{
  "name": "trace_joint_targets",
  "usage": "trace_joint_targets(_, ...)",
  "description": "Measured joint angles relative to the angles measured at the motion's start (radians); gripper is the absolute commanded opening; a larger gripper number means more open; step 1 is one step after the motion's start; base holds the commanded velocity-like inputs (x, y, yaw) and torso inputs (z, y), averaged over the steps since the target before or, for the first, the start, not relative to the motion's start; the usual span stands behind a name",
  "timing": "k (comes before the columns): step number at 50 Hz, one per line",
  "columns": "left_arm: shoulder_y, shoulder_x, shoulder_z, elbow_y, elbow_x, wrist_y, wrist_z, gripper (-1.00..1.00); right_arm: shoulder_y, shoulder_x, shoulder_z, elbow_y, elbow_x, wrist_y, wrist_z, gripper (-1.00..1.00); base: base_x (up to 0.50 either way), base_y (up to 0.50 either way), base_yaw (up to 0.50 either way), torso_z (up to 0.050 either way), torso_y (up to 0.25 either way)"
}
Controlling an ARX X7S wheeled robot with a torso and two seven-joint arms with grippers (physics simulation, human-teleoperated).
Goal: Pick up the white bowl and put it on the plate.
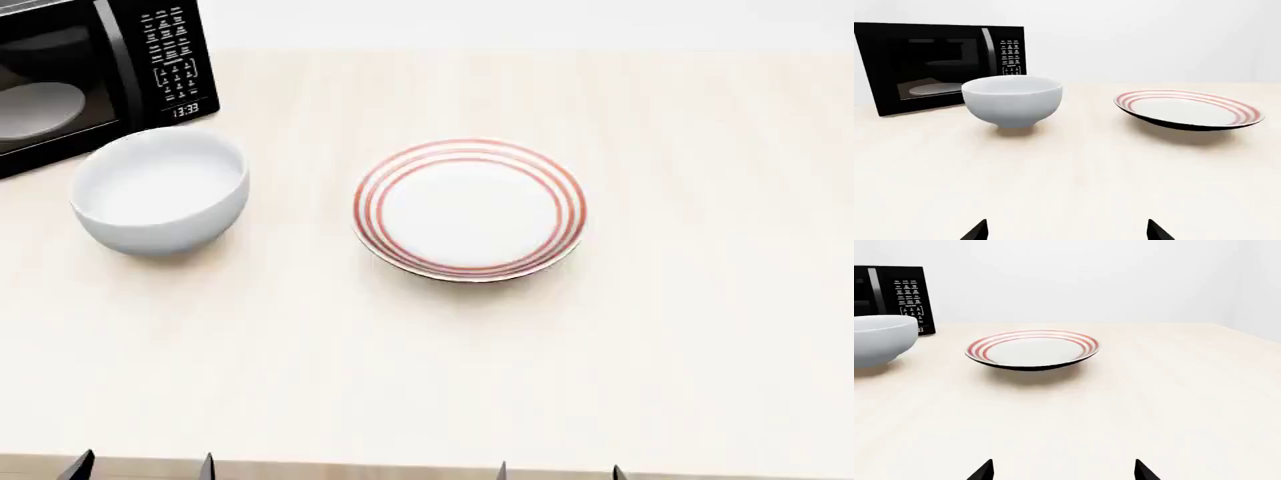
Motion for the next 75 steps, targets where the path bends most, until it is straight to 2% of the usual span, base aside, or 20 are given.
trace_joint_targets(28, 0.018, -0.062, 0.080, 0.017, -0.019, 0.030, -0.071, 1.00, 0.000, 0.056, -0.068, -0.014, 0.020, 0.001, 0.091, 1.00, 0.00, 0.00, 0.00, 0.000, 0.000)
trace_joint_targets(39, 0.052, -0.084, 0.094, 0.124, -0.023, 0.021, -0.098, 1.00, -0.025, 0.077, -0.080, -0.143, 0.026, 0.055, 0.125, 1.00, 0.00, 0.00, 0.00, 0.000, 0.000)
trace_joint_targets(56, 0.102, -0.119, 0.107, 0.379, -0.023, -0.073, -0.141, 1.00, -0.069, 0.107, -0.105, -0.405, 0.012, 0.143, 0.172, 1.00, 0.00, 0.00, 0.00, 0.000, 0.000)
trace_joint_targets(75, 0.124, -0.143, 0.125, 0.511, -0.026, -0.109, -0.171, 1.00, -0.083, 0.129, -0.136, -0.490, -0.001, 0.152, 0.211, 1.00, 0.00, 0.00, 0.00, 0.000, 0.000)
